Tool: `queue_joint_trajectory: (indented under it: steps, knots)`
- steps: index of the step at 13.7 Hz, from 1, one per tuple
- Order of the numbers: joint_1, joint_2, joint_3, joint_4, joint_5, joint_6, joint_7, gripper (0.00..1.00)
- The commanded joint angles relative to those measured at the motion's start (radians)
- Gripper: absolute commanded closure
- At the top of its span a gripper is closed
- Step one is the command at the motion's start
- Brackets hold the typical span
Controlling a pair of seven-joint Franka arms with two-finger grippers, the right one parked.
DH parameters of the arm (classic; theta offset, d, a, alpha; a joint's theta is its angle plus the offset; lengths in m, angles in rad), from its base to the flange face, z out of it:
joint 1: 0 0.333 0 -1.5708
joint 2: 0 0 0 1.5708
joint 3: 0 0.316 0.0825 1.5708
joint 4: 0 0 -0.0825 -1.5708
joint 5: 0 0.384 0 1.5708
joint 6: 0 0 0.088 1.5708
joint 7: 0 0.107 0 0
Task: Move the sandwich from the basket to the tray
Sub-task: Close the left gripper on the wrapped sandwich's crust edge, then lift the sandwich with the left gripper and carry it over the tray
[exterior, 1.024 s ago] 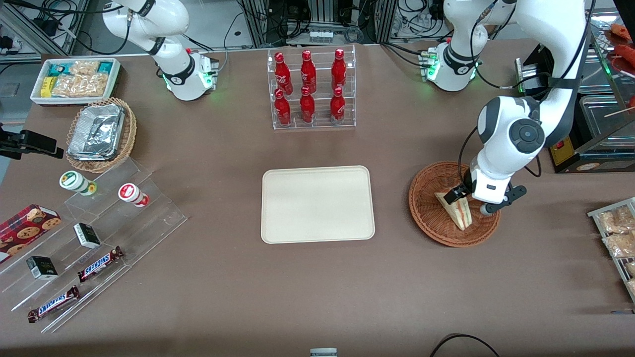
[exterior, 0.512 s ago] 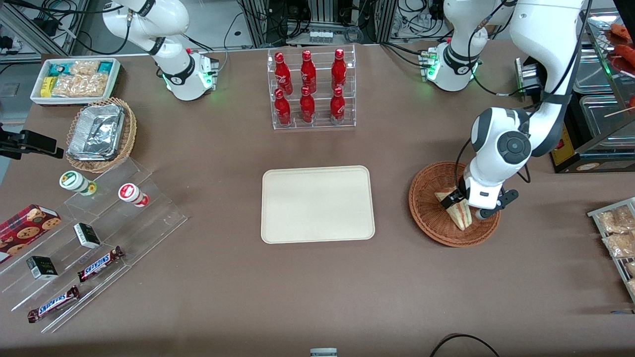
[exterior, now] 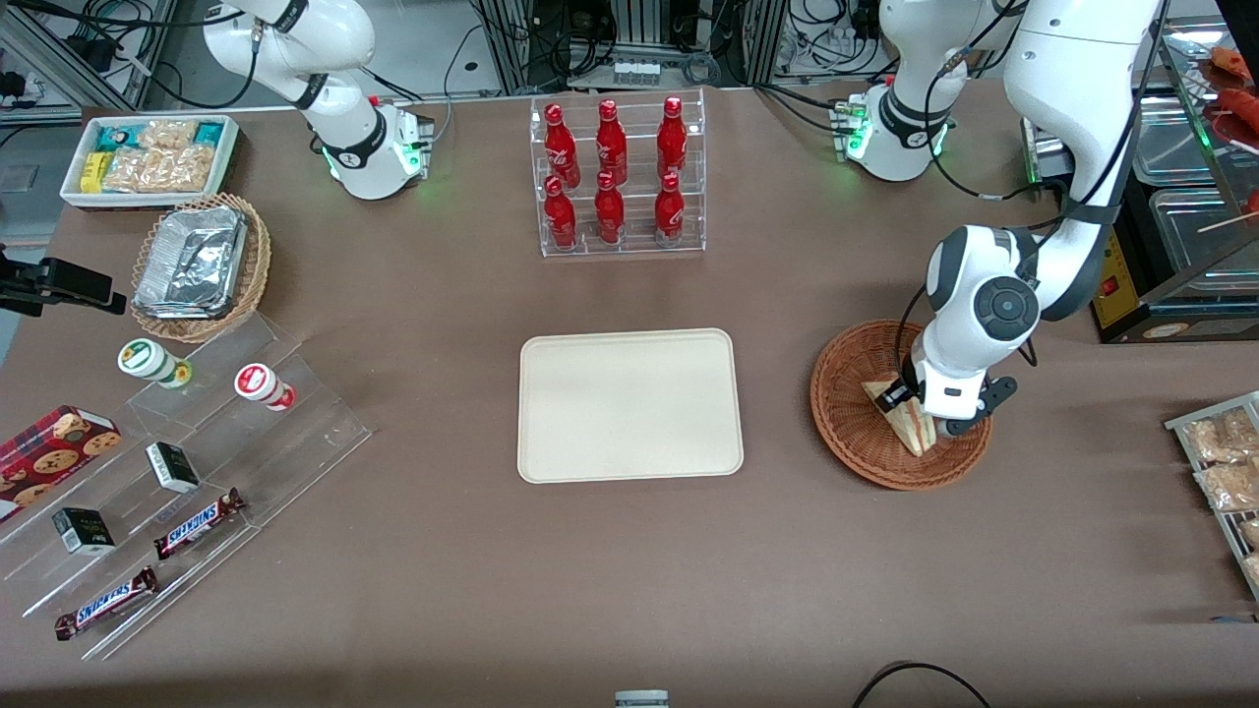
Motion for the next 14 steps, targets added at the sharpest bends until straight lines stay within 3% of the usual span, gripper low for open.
queue_joint_trajectory:
  steps: [1,5,10,14]
  knots:
    - [0.002,-0.031,0.003,0.053,0.016,-0.095,0.083,1.00]
    - [-0.005,-0.017,0.000,0.272,0.010,-0.385,0.130,1.00]
    - [-0.123,0.021,-0.035,0.419,-0.010,-0.477,0.157,1.00]
    - [-0.238,0.126,-0.063,0.573,-0.088,-0.529,0.132,1.00]
